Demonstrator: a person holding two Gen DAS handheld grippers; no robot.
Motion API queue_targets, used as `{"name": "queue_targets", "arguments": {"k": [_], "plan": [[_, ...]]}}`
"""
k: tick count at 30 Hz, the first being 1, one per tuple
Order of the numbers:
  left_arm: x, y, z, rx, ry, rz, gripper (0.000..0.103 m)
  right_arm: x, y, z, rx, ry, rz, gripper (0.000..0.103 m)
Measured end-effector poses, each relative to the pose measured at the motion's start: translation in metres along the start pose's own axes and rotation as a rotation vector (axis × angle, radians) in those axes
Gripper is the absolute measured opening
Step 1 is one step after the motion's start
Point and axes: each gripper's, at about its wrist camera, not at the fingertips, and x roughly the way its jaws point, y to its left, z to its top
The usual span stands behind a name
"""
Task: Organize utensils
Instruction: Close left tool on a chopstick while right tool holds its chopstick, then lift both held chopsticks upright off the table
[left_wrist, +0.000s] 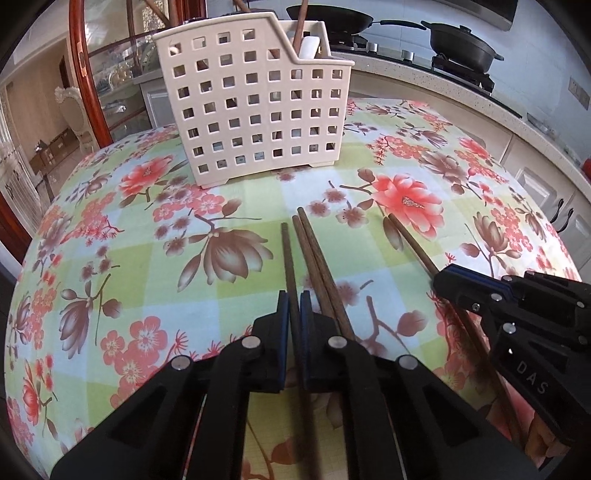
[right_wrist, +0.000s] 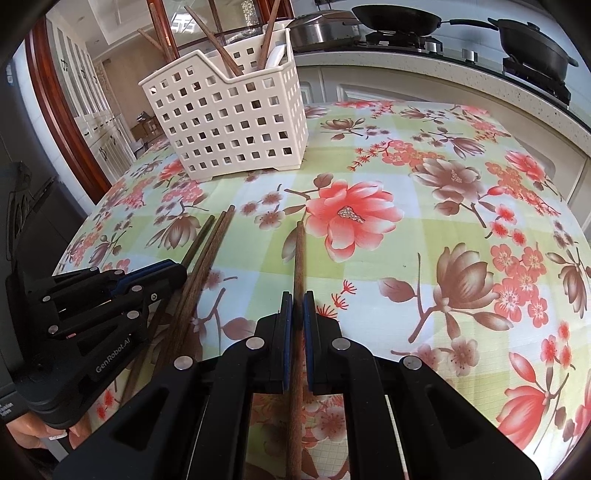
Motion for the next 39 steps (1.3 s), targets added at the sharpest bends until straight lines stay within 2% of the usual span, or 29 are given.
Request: {"name": "queue_targets", "arguments": {"k": [5, 16, 21, 39], "plan": [[-0.006, 0.011, 0.000, -0.041, -0.006, -0.031, 0.006, -0.001, 0.001, 0.003, -0.004, -0.008, 0.007, 0.006], [-0.071, 0.027, 0.007, -0.076, -0.188, -0.027, 0.006, -0.043, 0.021, 0.022, -0.054, -0.176, 0.042, 0.006], [-0.095, 0.032, 0.006, -0.081, -0.246, -0.021, 0.006, -0.058, 0.030, 0.026, -0.073, -0.231, 0.045, 0.006], [-0.155, 0.037, -0.002, -0.085, -0.380, -0.010, 0.006, -0.116, 0.060, 0.029, -0.184, -0.425, 0.043, 0.006]]}}
